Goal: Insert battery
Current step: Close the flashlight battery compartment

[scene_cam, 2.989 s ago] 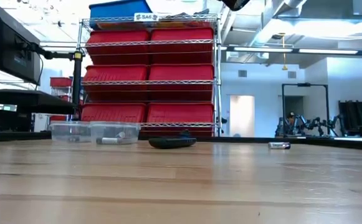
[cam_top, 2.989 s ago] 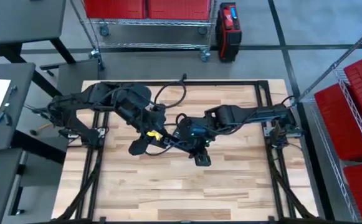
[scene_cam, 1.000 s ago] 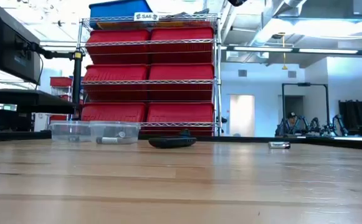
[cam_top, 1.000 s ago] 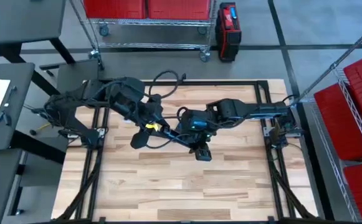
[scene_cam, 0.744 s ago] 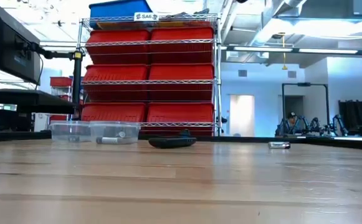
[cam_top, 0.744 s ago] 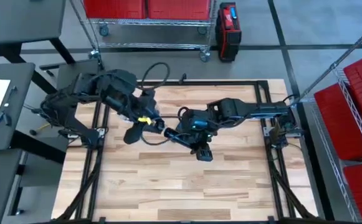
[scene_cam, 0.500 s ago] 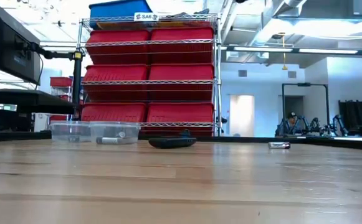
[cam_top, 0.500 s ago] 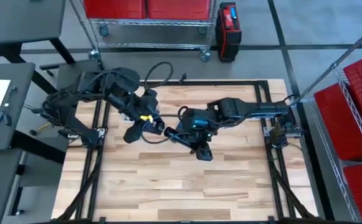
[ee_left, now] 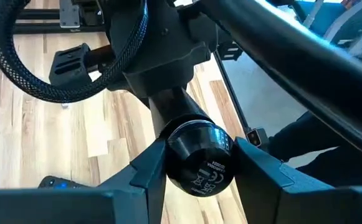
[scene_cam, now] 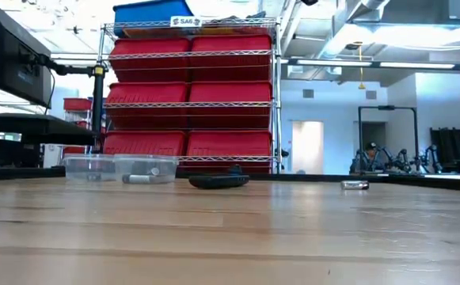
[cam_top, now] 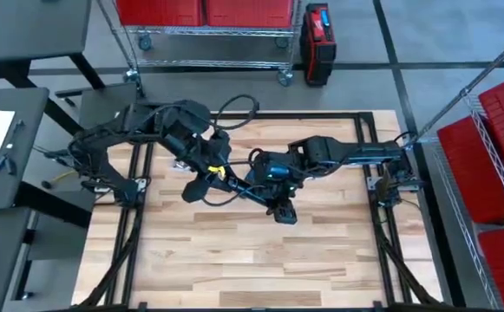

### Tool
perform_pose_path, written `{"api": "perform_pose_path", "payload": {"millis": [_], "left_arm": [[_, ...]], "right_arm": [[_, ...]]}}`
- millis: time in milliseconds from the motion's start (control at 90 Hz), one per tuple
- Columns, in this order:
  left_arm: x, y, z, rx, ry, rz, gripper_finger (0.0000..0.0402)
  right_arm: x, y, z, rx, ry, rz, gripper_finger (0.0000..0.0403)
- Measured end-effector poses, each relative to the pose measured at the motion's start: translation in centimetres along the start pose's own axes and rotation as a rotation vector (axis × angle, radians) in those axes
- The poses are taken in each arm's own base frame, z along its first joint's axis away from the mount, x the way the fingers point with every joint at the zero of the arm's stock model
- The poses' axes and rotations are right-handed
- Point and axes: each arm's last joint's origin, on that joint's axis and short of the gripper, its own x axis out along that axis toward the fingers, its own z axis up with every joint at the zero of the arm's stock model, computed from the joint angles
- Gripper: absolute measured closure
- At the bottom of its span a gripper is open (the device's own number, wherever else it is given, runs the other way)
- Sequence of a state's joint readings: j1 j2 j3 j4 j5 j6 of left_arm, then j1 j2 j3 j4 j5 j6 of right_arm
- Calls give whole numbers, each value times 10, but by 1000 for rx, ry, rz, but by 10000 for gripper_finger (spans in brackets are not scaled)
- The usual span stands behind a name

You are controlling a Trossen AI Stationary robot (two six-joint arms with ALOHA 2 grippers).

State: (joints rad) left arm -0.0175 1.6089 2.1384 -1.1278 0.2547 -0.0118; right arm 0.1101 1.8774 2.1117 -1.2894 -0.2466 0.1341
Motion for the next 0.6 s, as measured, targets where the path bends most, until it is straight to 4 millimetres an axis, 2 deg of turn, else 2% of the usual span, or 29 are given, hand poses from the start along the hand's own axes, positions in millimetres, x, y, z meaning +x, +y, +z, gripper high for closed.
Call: {"api": "perform_pose_path", "payload": {"millis": [600], "left_arm": [[0,3,4,39,-35,89,274]], "right_arm": [[0,0,1,0,-5,13,264]]}}
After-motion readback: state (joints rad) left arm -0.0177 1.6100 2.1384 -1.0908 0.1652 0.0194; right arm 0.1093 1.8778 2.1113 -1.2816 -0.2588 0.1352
